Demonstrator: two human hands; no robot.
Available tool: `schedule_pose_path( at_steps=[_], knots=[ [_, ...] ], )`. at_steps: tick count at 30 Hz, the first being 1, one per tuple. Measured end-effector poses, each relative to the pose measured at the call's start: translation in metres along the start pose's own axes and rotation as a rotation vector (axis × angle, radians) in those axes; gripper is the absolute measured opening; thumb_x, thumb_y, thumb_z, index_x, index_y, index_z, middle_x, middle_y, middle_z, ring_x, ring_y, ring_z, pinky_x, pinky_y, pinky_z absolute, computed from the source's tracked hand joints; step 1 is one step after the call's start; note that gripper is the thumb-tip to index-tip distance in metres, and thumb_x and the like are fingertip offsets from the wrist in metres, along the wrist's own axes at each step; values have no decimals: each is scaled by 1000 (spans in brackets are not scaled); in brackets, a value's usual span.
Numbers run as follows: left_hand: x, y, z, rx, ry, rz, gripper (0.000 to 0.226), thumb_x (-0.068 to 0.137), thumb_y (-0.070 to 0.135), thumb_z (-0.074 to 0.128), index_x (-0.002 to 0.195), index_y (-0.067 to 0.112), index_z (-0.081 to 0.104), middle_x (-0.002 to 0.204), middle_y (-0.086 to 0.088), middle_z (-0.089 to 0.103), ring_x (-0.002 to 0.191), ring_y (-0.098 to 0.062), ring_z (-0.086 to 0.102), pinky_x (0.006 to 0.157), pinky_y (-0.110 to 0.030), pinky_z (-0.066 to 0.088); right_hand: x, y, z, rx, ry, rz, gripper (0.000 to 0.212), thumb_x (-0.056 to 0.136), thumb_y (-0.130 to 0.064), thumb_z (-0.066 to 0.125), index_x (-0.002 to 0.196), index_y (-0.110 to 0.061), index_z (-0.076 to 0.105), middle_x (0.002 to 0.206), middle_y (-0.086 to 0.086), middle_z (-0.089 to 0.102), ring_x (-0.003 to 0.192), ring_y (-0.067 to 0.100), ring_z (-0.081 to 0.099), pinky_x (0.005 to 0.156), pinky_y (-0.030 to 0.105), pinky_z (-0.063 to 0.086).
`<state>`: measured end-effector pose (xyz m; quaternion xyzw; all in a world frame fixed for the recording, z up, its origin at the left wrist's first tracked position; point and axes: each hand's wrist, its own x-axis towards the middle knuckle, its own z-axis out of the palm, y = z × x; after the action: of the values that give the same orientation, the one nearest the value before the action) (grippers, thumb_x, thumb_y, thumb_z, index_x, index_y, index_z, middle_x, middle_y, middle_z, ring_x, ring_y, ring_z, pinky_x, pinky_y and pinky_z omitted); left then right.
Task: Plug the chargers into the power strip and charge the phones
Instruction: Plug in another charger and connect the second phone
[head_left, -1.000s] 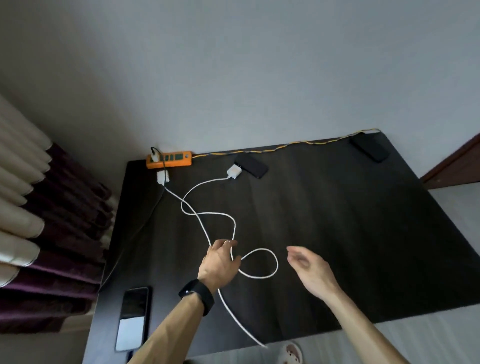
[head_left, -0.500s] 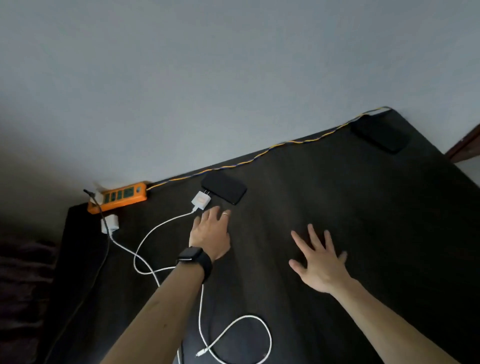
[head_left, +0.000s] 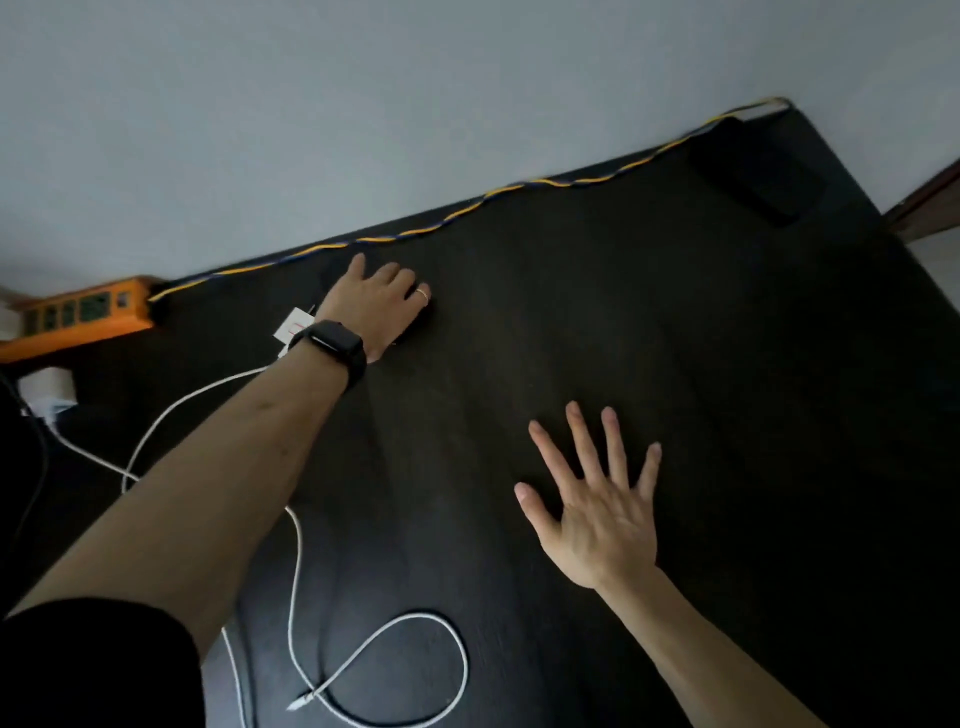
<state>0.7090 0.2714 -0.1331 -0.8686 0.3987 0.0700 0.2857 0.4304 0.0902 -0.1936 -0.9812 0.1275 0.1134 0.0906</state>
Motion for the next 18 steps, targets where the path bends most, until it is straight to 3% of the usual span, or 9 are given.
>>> schedule_pose_path(
  at_steps=[3, 7, 10, 13, 15, 16, 18],
  knots=[
    [-5, 7, -15, 94, 53, 199, 83, 77, 11, 72, 147, 21, 27, 143, -10, 39, 133, -31, 42, 109, -59, 31, -2, -1, -1, 6, 12, -1, 68, 93, -77, 17, 154, -50, 6, 168, -6, -2, 154, 28, -9, 116, 70, 1],
    [-15, 28, -39, 106, 290, 383, 48, 86, 5, 46, 131, 21, 51, 123, -9, 55, 104, -32, 59, 97, -48, 44, -2, -2, -5, -10, 3, -3, 68, 92, -77, 16, 154, -50, 8, 168, -6, 0, 155, 28, -9, 116, 70, 0],
    [-20, 40, -56, 67, 313, 446, 33, 95, 8, 50, 123, 23, 58, 114, -3, 60, 101, -27, 60, 83, -38, 48, -2, -3, -8, 17, -33, -1, 68, 91, -77, 15, 153, -53, 4, 168, -9, -6, 154, 25, -14, 116, 69, -5],
    [-37, 47, -70, -83, 241, 326, 26, 103, 22, 45, 126, 24, 56, 115, 2, 62, 104, -25, 58, 85, -35, 44, 6, -1, -19, 37, -180, -17, 74, 86, -82, 16, 150, -56, -11, 164, -11, -25, 150, 25, -29, 115, 69, -10],
    [-61, 52, -83, -359, 246, 130, 29, 102, 35, 47, 128, 27, 56, 115, 4, 65, 107, -25, 58, 88, -35, 43, 8, 2, -42, 87, -347, -29, 82, 82, -86, 25, 152, -54, -5, 163, -12, -27, 150, 25, -28, 115, 67, -7],
    [-75, 54, -88, -584, 266, 4, 29, 99, 38, 53, 126, 28, 59, 112, 3, 68, 106, -25, 60, 86, -35, 44, 7, 3, -60, 207, -434, 3, 82, 82, -85, 30, 154, -52, 6, 166, -11, -17, 152, 24, -21, 117, 63, -2],
    [-112, 57, -101, -1116, 293, -297, 25, 88, 38, 69, 111, 28, 69, 99, 4, 74, 96, -19, 67, 83, -32, 51, -7, 1, -101, 620, -521, 116, 75, 85, -79, 43, 151, -45, 29, 166, -6, 18, 154, 21, 12, 119, 50, 18]
  ],
)
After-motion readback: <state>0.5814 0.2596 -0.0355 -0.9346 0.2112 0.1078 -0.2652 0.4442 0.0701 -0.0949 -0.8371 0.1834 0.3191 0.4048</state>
